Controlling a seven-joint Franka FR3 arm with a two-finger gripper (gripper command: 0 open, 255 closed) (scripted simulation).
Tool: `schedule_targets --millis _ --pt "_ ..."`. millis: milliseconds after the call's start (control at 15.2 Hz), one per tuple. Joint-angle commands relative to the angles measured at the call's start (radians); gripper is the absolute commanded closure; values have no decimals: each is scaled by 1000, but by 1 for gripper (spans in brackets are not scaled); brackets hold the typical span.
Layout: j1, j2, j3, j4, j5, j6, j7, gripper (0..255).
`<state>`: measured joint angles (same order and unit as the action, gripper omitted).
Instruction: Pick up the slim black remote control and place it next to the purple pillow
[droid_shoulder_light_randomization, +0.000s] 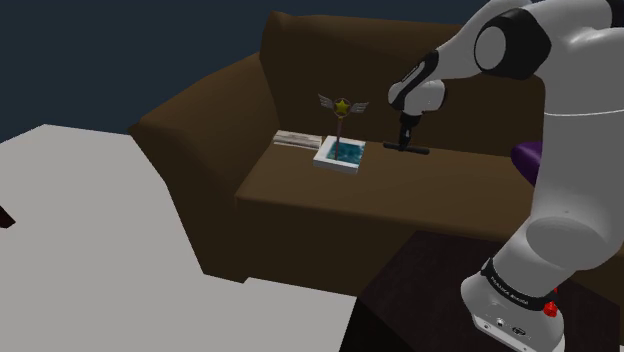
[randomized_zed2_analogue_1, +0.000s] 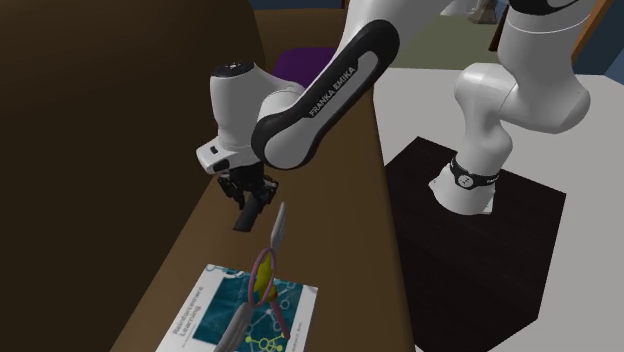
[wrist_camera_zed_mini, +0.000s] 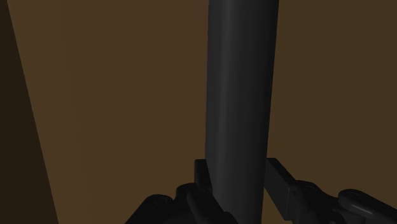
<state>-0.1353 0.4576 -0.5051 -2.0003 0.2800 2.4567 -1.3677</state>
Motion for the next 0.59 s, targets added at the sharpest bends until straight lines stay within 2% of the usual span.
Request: schedule_targets --millis 0,528 --pt "10 -25 -12 -1 -17 -22 10 255" --pt "35 -97 -46 17 -71 -104 43 255"
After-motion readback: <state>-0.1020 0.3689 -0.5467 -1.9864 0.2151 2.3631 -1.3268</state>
